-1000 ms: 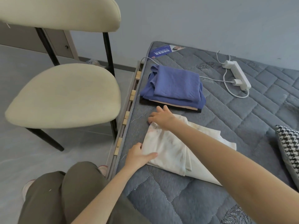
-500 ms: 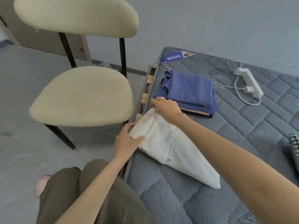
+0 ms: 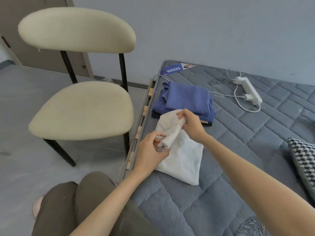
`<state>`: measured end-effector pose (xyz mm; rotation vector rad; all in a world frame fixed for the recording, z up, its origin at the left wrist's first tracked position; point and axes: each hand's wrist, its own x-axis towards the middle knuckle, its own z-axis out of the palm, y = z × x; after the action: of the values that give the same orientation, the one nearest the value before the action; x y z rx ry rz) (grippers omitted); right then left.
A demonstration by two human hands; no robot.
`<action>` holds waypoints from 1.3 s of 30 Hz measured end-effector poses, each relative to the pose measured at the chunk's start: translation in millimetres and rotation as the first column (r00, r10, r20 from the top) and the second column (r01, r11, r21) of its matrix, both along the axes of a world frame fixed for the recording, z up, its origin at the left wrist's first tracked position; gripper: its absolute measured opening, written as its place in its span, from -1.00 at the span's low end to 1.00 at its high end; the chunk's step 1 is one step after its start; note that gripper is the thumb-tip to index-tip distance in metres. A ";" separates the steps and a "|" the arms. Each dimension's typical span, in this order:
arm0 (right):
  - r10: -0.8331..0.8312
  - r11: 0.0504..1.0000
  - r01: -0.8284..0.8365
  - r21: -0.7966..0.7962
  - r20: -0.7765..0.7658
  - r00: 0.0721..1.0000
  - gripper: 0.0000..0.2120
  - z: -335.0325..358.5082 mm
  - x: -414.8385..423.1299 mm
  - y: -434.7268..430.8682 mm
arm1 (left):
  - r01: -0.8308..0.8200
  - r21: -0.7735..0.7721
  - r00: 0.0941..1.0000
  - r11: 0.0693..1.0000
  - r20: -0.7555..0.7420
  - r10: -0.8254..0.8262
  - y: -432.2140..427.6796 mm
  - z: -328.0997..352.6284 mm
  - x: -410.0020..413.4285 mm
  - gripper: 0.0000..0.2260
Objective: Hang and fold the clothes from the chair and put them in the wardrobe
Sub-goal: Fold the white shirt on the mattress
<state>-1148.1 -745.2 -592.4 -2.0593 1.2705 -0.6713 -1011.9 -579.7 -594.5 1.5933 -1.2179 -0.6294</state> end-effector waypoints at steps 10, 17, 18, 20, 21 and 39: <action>-0.113 0.994 0.113 -0.002 -0.120 0.986 -0.73 -39.0 -90.7 17.7 | 0.325 0.120 0.922 0.938 0.179 -0.343 -5.8 -34.6 -77.6 -0.72; -0.099 0.995 0.095 -0.030 -0.249 0.963 -0.70 -59.4 -106.7 30.7 | 0.464 0.245 0.818 0.851 0.249 -0.518 0.2 -52.1 -83.1 -0.71; -0.105 0.994 0.107 -0.008 -0.310 0.945 -0.75 -61.9 -107.8 30.4 | 0.482 0.273 0.797 0.833 0.258 -0.545 0.1 -53.5 -83.5 -0.70; -0.145 0.985 0.171 0.030 -0.398 0.906 -0.76 -63.8 -109.5 31.3 | 0.522 0.315 0.750 0.793 0.274 -0.602 -0.5 -53.9 -84.7 -0.70; -0.176 0.979 0.203 0.025 -0.407 0.896 -0.74 -62.3 -109.1 32.2 | 0.539 0.314 0.733 0.782 0.282 -0.619 -1.1 -52.0 -84.3 -0.72; 0.075 0.990 -0.121 -0.066 -0.477 0.876 -0.54 -83.2 -15.7 43.2 | 0.044 0.428 0.688 0.903 0.642 -0.338 -23.0 -92.0 -45.6 -0.24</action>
<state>-1163.7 -702.1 -675.6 -2.4451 1.3994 -0.1780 -1057.5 -602.7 -686.6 2.1636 -1.9523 -0.3934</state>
